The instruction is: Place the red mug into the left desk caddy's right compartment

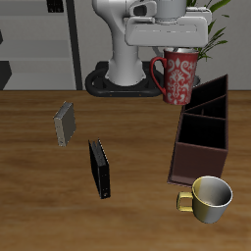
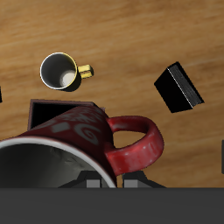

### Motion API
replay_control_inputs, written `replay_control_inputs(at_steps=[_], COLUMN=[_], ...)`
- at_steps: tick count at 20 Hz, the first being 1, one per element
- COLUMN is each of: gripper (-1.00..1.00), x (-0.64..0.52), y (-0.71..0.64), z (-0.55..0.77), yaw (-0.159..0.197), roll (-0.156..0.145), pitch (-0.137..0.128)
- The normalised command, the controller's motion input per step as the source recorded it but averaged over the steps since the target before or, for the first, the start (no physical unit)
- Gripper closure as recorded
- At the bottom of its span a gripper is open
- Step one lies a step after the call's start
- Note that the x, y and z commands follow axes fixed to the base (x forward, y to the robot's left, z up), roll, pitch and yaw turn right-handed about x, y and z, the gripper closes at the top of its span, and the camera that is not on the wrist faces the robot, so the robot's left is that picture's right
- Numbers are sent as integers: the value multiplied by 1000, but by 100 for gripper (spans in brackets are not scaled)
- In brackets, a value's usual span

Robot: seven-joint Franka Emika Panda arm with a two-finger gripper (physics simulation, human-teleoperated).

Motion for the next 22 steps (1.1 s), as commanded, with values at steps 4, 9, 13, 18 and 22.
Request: replay_control_inputs(at_steps=[4, 9, 13, 18, 22], gripper=[100, 100, 100, 100, 100], x=[191, 121, 21, -11, 35], y=[243, 208, 441, 301, 37], z=[-181, -213, -155, -49, 19], yaw=[9, -13, 31, 3, 3], roll=[33, 34, 54, 45, 2], pitch=[7, 48, 13, 7, -6])
